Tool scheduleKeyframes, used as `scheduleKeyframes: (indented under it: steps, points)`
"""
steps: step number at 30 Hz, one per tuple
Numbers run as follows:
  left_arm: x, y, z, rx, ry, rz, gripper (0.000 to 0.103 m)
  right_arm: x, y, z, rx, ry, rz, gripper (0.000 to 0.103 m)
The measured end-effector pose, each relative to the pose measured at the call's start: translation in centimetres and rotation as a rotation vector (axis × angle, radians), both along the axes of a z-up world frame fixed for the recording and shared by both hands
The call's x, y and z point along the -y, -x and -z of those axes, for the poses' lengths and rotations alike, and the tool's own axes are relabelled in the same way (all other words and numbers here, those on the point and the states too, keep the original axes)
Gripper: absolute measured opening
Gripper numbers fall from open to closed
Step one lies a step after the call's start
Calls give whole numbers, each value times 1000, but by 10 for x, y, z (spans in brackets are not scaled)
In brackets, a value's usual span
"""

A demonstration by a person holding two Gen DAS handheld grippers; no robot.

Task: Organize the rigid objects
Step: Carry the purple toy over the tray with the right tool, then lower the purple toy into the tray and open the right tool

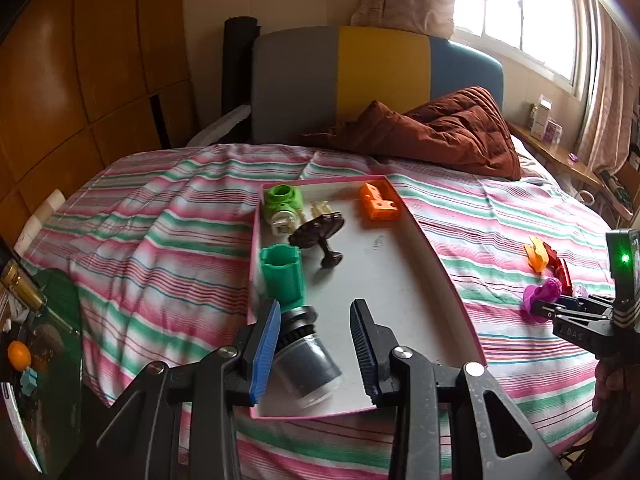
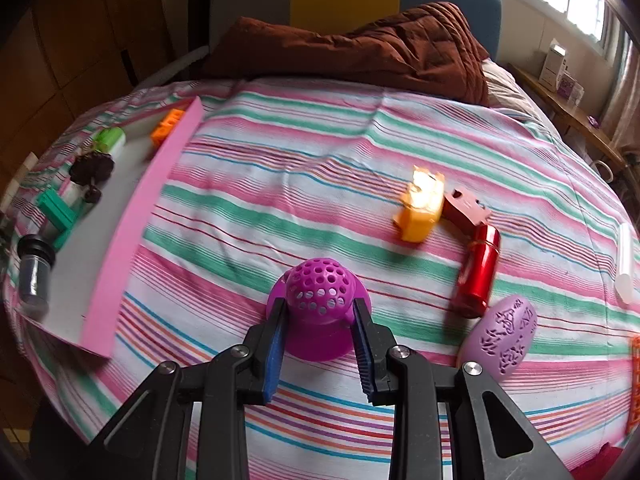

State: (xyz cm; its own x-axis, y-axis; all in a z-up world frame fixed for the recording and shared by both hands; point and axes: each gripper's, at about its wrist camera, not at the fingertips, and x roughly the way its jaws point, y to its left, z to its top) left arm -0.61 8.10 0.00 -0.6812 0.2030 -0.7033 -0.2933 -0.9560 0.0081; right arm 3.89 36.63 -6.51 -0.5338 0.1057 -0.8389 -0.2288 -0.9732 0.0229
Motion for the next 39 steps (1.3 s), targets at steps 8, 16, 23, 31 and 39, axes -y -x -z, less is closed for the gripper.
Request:
scheduleKeyframes:
  steps: [8, 16, 23, 31, 39]
  points:
    - [21, 4, 3, 12, -20, -42, 36, 54, 28, -31, -74, 33, -108, 31]
    - [39, 9, 5, 19, -31, -81, 36, 116, 72, -51, -106, 36, -242, 31]
    - [48, 12, 7, 24, -38, -103, 36, 143, 119, -41, -63, 13, -286, 31]
    - [55, 16, 11, 33, -40, -122, 36, 148, 154, -3, 32, -28, -252, 32]
    - [57, 17, 12, 35, -36, -131, 36, 143, 155, 7, 39, -26, -228, 32]
